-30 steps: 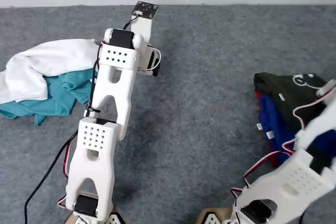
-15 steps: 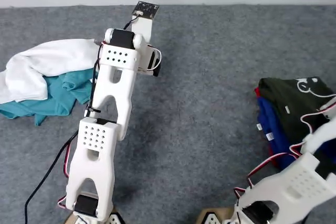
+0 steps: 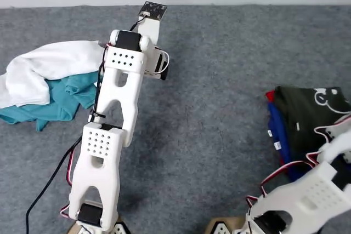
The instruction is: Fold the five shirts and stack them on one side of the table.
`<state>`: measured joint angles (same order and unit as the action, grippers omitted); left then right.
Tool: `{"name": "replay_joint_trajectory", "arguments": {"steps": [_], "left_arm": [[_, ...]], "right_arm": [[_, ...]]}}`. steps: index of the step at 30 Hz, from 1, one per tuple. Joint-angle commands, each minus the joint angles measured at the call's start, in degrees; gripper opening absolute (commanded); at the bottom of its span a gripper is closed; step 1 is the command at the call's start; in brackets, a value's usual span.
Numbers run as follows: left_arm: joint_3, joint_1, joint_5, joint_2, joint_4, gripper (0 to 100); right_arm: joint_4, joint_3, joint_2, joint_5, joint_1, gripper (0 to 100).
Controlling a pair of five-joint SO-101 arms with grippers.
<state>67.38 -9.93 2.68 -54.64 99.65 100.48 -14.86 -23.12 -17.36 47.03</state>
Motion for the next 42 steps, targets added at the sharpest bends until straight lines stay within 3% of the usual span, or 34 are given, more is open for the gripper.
{"name": "replay_joint_trajectory", "arguments": {"steps": [1, 8, 12, 19, 26, 36, 42], "left_arm": [[0.2, -0.5, 0.0, 4.1, 1.1, 20], [0.2, -0.5, 0.0, 4.1, 1.1, 20], [0.2, -0.5, 0.0, 4.1, 1.1, 20], [0.2, -0.5, 0.0, 4.1, 1.1, 20], [0.2, -0.5, 0.0, 4.1, 1.1, 20], [0.2, -0.5, 0.0, 4.1, 1.1, 20], [-1.7, -0.6, -0.2, 4.0, 1.1, 20]], "right_arm": [[-0.7, 0.9, 3.6, 1.0, 2.1, 0.9], [1.6, 0.4, 4.0, 12.5, 0.7, 3.7], [2.3, 0.2, 3.8, 16.5, 0.0, 9.7], [2.5, 5.1, 4.5, 22.5, -0.5, 9.7], [2.4, 7.6, 17.7, 30.2, -0.4, 9.7], [1.9, 11.5, 37.8, 30.3, -1.3, 9.8], [-12.8, 19.3, 37.0, 24.5, -10.2, 9.7]]}}
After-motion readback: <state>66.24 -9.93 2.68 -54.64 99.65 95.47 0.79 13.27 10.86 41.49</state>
